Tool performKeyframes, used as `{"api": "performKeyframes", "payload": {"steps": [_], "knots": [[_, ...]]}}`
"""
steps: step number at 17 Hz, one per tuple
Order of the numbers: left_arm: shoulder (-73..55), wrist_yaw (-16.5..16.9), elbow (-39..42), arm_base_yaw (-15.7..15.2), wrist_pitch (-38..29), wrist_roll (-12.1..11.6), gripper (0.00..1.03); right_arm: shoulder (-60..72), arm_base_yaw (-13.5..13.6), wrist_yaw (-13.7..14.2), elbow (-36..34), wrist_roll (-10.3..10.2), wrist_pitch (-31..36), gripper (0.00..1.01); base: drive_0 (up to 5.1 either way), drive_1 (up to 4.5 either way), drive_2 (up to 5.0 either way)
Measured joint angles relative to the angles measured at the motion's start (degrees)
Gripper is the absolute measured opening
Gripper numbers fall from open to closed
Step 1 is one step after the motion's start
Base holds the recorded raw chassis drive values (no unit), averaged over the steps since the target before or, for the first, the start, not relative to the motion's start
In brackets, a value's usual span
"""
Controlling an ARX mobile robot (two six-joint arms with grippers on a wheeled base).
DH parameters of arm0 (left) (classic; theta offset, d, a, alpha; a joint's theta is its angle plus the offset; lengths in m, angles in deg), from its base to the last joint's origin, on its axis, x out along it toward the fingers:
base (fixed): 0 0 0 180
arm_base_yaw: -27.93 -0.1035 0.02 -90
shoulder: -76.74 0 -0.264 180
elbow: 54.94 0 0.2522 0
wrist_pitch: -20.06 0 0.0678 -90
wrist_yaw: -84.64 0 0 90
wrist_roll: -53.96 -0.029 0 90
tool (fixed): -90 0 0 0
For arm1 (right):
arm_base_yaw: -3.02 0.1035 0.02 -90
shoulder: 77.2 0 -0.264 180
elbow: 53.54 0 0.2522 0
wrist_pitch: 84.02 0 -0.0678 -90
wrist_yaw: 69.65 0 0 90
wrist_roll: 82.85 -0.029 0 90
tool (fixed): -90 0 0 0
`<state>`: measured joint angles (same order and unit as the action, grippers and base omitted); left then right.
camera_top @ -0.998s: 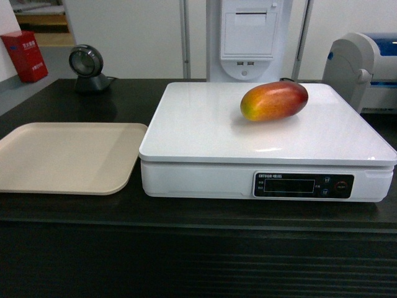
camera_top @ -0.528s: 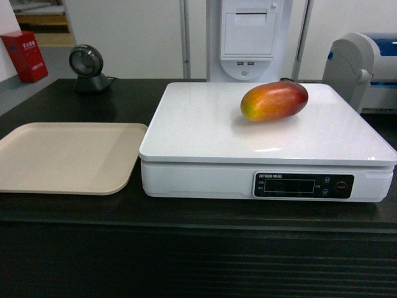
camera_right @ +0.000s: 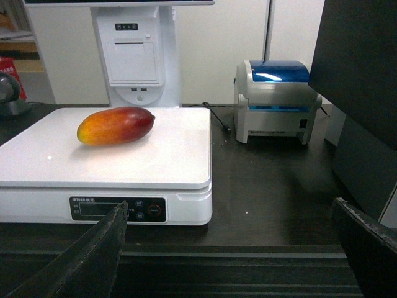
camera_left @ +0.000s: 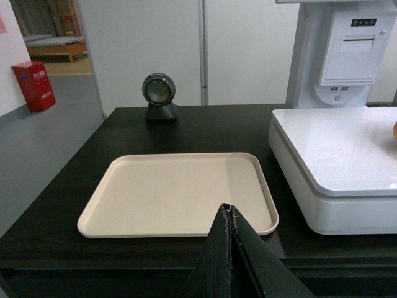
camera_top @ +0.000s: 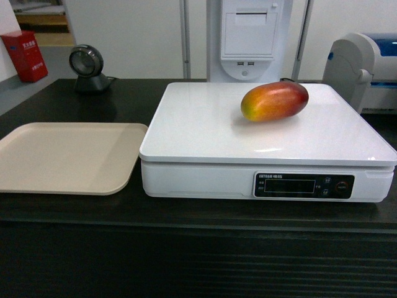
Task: Place dark red mango on scale at checkout
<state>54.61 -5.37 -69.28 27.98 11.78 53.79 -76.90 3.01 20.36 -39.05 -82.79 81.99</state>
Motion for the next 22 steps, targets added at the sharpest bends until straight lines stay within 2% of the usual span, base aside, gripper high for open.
{"api": "performKeyframes", "payload": {"steps": [9,10,11,12,21,22], "knots": [[11.96,0.00,0.00,0.00,11.85,0.00,0.02,0.00,0.00,0.00,0.00,0.00,0.00,0.98,0.0,0.00,0.0],[14.16,-0.04,-0.15,0.00,15.06,-0.02,0.02,0.00,0.00,0.00,0.00,0.00,0.00,0.98,0.0,0.00,0.0],[20.22,-0.02,-0.02,0.00,22.80,0.00,0.02,0.00,0.00,0.02,0.00,-0.02,-0.02,0.98,0.0,0.00,0.0],[21.57,-0.04,-0.31,0.02,21.22,0.00,0.02,0.00,0.00,0.02,0.00,0.00,-0.04,0.98,0.0,0.00,0.0],[21.62,0.00,-0.04,-0.04,22.23,0.00,0.02,0.00,0.00,0.00,0.00,0.00,0.00,0.98,0.0,0.00,0.0],[21.62,0.00,-0.04,-0.04,22.23,0.07,0.11,0.00,0.00,0.00,0.00,0.00,0.00,0.98,0.0,0.00,0.0]]}}
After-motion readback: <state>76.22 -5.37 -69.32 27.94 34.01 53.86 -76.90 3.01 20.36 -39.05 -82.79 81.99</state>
